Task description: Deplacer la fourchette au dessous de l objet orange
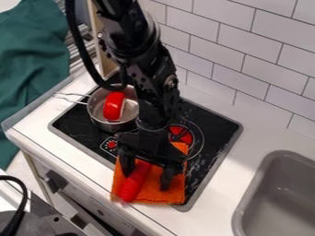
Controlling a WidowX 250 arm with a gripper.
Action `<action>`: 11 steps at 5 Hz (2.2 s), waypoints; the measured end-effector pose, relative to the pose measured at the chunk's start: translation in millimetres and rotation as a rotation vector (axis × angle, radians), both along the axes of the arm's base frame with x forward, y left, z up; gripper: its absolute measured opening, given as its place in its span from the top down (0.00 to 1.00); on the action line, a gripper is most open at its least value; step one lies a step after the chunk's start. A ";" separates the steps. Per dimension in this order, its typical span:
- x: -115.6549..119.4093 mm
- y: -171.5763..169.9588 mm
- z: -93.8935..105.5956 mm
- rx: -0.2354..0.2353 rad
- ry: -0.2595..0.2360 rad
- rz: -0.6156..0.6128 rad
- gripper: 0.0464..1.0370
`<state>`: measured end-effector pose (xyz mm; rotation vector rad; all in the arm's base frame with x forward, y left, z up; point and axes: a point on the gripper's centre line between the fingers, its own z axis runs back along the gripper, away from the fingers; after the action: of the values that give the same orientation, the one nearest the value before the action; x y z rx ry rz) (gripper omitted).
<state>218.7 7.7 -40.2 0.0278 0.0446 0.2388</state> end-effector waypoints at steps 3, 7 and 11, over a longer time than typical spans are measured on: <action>0.1 5.6 7.4 -0.012 -0.023 0.008 0.44; -1.2 11.0 5.7 -0.022 -0.013 0.032 0.39; 0.1 13.9 3.0 -0.025 -0.008 0.030 0.73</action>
<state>218.7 21.5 -37.2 0.0014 0.0400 0.2684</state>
